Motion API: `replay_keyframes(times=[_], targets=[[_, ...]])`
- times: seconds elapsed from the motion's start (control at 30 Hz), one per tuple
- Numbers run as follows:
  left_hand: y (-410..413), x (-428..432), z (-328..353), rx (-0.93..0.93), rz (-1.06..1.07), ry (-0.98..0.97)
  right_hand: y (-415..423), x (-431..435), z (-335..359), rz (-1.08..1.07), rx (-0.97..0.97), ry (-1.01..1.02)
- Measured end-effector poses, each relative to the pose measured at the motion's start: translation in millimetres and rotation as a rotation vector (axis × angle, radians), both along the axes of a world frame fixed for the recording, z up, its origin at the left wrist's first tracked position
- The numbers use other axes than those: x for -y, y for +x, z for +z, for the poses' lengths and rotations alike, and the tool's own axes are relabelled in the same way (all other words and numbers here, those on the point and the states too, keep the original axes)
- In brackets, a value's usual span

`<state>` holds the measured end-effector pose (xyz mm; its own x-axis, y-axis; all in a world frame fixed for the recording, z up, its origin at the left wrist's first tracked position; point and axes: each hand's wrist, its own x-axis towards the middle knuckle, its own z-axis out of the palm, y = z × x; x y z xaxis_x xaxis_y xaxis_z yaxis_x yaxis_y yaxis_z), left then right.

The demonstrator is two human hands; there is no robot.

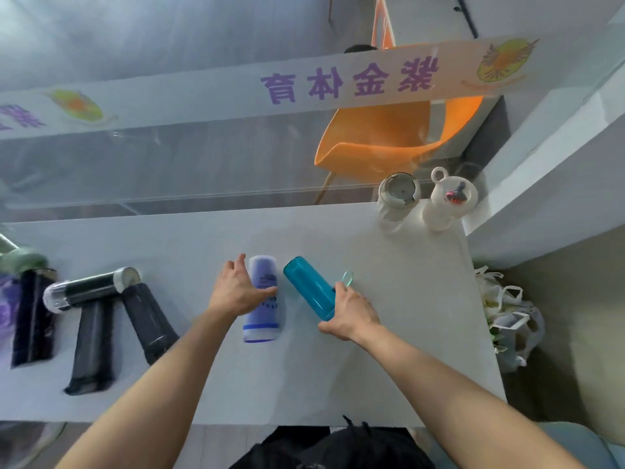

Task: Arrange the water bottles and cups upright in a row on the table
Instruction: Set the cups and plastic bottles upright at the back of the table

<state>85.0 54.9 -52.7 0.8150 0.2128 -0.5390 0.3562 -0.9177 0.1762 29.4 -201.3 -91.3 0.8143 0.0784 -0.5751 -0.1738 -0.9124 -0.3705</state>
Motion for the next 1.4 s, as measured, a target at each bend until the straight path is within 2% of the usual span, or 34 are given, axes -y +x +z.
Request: replay_keyframes(times=[0.1,0.3,0.47,0.53,0.6,0.7,0.83,1.03,1.2,1.4], targets=[[-19.8,-13.0,-6.1,-0.119,0.019,-0.003,-3.9,-6.9,-0.2,-0.054,0.006,-0.007],[-33.6,-9.3,-16.1,-0.213,0.018,-0.101,-9.4,-6.7,0.7,-0.176,0.068,0.017],[-32.5,-4.6,-12.0,-0.198,-0.041,-0.145,-14.7,-7.0,27.9,-0.507,0.557,0.188],[-25.9,-6.2,-5.4,-0.189,-0.101,-0.146,-9.7,-4.3,40.5,-0.539,0.734,0.168],[-14.9,-6.7,3.8,-0.145,-0.17,-0.135,-5.2,0.8,50.0,-0.528,0.805,0.095],[5.1,1.2,21.9,0.001,-0.24,-0.145,-4.6,10.3,58.0,-0.555,0.84,0.032],[21.0,27.7,43.8,0.186,-0.298,-0.25,-11.1,24.5,63.1,-0.652,0.906,-0.018],[19.0,82.2,56.0,0.389,-0.535,-0.332,-24.7,63.7,64.7,-0.764,0.849,-0.043],[14.2,130.1,59.2,0.45,-0.684,-0.332,-32.6,93.5,58.2,-0.728,0.678,-0.028],[10.1,163.9,57.5,0.453,-0.787,-0.273,-31.5,110.9,55.3,-0.645,0.616,-0.034]])
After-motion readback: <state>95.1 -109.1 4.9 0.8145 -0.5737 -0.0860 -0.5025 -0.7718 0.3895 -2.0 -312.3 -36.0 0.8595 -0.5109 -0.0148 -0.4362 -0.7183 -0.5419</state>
